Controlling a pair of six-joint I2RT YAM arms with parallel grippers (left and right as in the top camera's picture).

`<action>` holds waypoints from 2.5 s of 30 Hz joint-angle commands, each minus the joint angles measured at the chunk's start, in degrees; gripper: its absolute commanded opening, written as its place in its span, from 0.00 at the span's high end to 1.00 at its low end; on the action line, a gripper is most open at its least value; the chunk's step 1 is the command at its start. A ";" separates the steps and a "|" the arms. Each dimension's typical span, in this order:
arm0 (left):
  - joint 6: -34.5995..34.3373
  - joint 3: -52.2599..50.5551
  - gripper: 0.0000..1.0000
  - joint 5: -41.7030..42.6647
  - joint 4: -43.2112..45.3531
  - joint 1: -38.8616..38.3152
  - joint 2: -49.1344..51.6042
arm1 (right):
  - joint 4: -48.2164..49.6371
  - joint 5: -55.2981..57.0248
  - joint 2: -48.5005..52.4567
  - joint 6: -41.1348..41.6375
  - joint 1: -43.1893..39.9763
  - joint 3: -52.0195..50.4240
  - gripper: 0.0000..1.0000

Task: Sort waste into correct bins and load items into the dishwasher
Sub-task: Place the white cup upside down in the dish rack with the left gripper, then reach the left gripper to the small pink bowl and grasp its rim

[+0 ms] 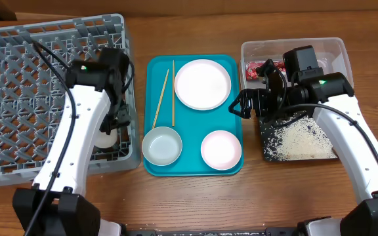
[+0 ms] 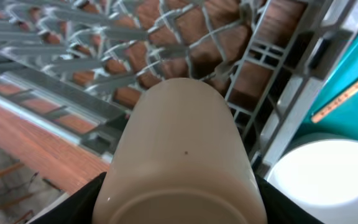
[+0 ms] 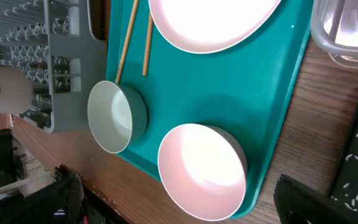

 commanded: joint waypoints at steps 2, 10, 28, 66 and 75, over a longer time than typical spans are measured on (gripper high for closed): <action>0.85 -5.40 0.54 4.28 3.74 -0.07 -0.17 | 0.35 0.00 -0.15 -0.17 0.04 -0.04 0.00; 1.42 -8.28 0.38 5.09 6.23 0.00 -0.17 | 0.33 -0.02 -0.15 -0.17 0.04 -0.04 0.00; 18.21 12.44 0.22 32.83 3.26 -3.30 -0.98 | -1.29 6.45 -0.44 8.00 -0.13 4.48 0.00; 5.31 -1.33 0.41 26.10 28.70 -29.73 14.51 | -15.17 19.50 -3.06 16.20 -3.28 15.89 0.00; 6.01 -1.33 0.57 27.56 28.44 -31.71 20.55 | -16.11 20.35 -3.06 16.17 -3.28 15.89 0.00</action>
